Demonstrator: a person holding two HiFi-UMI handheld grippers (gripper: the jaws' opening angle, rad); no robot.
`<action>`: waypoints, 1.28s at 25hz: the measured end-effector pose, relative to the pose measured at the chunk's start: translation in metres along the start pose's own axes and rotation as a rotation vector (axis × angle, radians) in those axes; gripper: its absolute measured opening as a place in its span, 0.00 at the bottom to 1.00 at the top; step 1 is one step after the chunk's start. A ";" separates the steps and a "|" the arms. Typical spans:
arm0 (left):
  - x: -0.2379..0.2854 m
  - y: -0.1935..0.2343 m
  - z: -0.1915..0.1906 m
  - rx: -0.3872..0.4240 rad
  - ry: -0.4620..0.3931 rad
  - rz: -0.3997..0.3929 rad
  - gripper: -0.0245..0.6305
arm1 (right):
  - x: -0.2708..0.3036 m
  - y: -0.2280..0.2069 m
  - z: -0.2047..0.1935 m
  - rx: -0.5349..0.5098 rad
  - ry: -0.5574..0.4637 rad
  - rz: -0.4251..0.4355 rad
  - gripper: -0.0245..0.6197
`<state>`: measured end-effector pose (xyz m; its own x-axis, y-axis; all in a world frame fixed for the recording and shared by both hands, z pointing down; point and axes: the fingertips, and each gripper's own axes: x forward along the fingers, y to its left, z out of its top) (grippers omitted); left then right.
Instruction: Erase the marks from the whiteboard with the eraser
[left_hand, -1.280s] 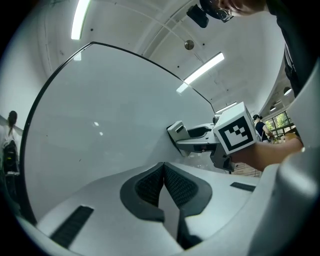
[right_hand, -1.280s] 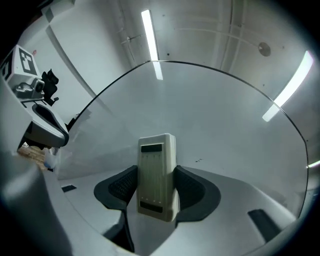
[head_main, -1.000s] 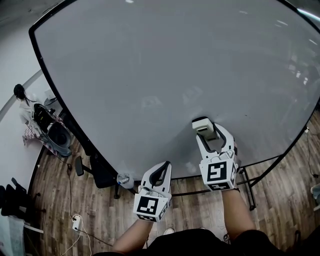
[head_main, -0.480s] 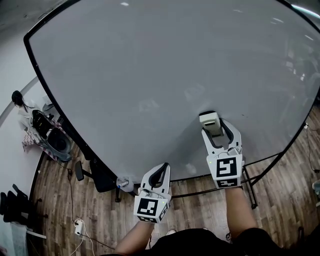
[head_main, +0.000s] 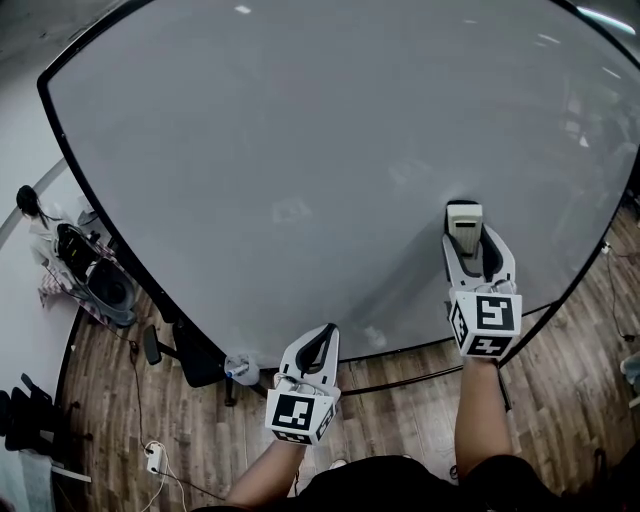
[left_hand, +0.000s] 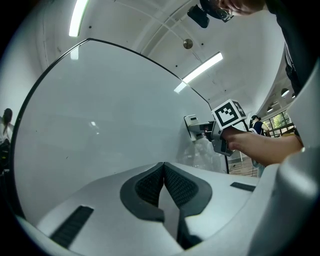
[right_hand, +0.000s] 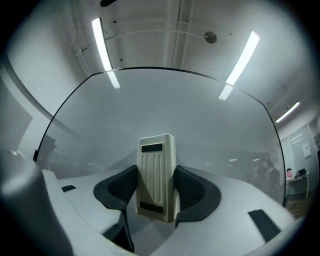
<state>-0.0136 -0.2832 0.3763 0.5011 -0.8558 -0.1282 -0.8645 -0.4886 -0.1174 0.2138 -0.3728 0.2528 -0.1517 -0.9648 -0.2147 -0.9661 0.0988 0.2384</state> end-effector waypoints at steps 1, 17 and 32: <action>0.002 -0.003 0.000 -0.001 0.001 -0.003 0.07 | -0.001 -0.012 -0.003 0.028 0.000 -0.018 0.45; 0.013 -0.030 0.001 0.003 0.001 -0.062 0.07 | -0.024 -0.129 -0.080 0.314 0.062 -0.269 0.45; 0.013 -0.016 0.002 -0.036 -0.004 -0.034 0.07 | -0.073 -0.018 -0.003 0.038 -0.054 0.075 0.45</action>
<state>0.0065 -0.2863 0.3742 0.5300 -0.8382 -0.1283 -0.8480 -0.5230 -0.0864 0.2426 -0.3047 0.2673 -0.2342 -0.9399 -0.2484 -0.9586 0.1808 0.2198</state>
